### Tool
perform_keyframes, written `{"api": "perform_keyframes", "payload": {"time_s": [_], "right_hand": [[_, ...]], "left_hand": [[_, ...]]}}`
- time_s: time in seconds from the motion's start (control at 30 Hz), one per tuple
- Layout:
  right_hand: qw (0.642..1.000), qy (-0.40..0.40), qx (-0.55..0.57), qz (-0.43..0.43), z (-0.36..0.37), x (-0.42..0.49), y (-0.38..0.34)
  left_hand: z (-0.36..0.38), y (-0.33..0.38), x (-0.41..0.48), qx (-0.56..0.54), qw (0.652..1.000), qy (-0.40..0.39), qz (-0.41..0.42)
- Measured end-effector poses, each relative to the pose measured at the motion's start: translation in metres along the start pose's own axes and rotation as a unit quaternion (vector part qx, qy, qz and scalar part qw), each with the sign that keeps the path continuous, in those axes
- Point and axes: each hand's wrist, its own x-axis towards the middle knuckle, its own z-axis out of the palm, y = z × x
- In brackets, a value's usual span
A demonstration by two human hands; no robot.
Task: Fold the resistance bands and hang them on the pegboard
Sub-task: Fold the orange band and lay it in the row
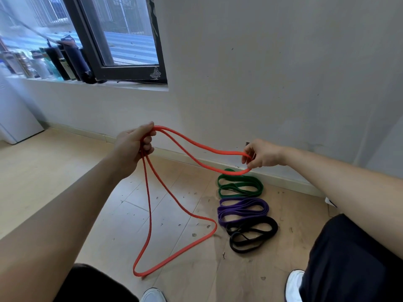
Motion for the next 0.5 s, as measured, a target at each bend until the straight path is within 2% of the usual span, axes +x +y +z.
{"api": "perform_keyframes", "payload": {"time_s": [0.2,0.3,0.4,0.5], "right_hand": [[0.996,-0.078,0.015,-0.029,0.004,-0.004,-0.023],[0.989,-0.044,0.108,-0.094,0.001,-0.014,-0.051],[0.964,-0.012,0.213,-0.158,0.000,-0.026,-0.087],[0.951,0.006,0.230,-0.207,0.009,-0.031,-0.114]], "left_hand": [[0.024,0.006,-0.008,0.067,0.992,-0.108,0.010],[0.038,0.006,-0.012,0.118,0.981,-0.153,0.014],[0.049,0.004,-0.013,0.151,0.974,-0.169,0.018],[0.053,0.004,-0.013,0.171,0.969,-0.176,0.025]]}}
